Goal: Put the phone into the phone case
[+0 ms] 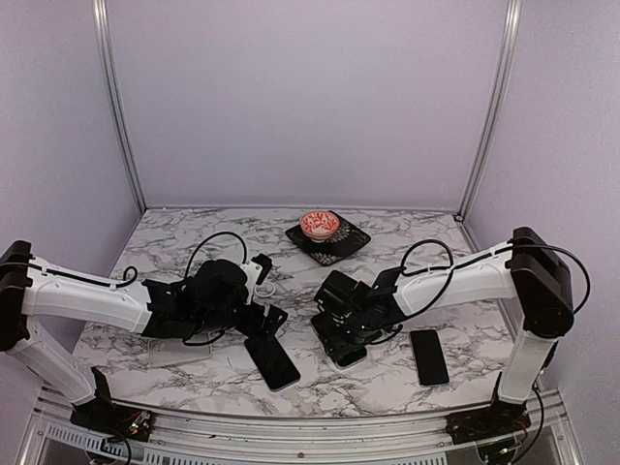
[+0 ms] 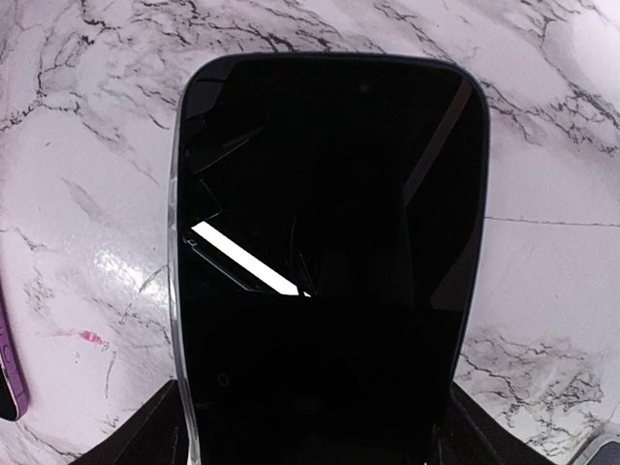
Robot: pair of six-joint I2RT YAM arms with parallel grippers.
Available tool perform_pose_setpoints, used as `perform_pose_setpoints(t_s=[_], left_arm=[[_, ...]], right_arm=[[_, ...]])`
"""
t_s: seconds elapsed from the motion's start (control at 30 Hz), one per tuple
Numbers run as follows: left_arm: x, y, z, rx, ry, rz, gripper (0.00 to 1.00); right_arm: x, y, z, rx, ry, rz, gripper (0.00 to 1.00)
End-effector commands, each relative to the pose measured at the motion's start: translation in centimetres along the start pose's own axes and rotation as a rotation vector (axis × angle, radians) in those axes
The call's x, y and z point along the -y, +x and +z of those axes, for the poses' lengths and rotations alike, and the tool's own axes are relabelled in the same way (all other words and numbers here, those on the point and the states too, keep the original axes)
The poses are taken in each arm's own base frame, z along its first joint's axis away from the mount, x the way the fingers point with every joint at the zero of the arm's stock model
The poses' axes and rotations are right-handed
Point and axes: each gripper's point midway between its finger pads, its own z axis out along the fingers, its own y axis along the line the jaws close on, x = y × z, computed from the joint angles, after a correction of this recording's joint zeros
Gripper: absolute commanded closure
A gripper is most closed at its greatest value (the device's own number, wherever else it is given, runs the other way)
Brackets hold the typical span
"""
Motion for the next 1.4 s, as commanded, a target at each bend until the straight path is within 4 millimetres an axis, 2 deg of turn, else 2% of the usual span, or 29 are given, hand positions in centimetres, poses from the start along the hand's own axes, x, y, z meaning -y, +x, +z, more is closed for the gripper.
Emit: perform_pose_setpoints(t_s=[0.0, 0.1, 0.23, 0.43, 0.57, 0.73, 0.83, 1.0, 1.13, 1.37], left_arm=[[1.1, -1.5, 0.3, 0.029, 0.049, -0.031, 0.01], [1.9, -2.5, 0.4, 0.054, 0.085, -0.052, 0.01], [3.6, -4.2, 1.0, 0.068, 0.172, -0.125, 0.01], [4.4, -6.6, 2.2, 0.134, 0.347, -0.387, 0.01], [5.6, -7.2, 3.2, 0.144, 0.471, -0.517, 0.01], [7.1, -8.8, 3.4, 0.175, 0.565, -0.577, 0.05], [6.9, -10.1, 2.9, 0.23, 0.568, -0.582, 0.08], [7.7, -12.4, 1.6, 0.305, 0.615, -0.546, 0.14], [8.0, -12.8, 1.5, 0.318, 0.631, -0.551, 0.26], [10.2, -13.3, 0.6, 0.323, 0.706, -0.516, 0.66]], right_arm=[[-0.4, -0.9, -1.8, 0.076, -0.036, 0.018, 0.55], [-0.3, -1.7, -2.8, 0.152, -0.06, 0.038, 0.57], [-0.1, -1.9, -3.0, 0.209, -0.094, 0.077, 0.59], [0.7, -2.8, -3.9, 0.291, -0.086, 0.112, 0.59], [1.0, -4.7, -6.4, 0.409, -0.099, 0.128, 0.59], [0.2, -7.3, -10.5, 0.569, -0.146, 0.107, 0.59], [-0.4, -8.4, -12.7, 0.645, -0.173, 0.078, 0.59], [-1.4, -9.7, -14.9, 0.718, -0.199, 0.03, 0.59], [-2.2, -10.5, -16.3, 0.76, -0.21, -0.005, 0.59], [-2.2, -10.8, -17.7, 0.804, -0.209, -0.025, 0.59]])
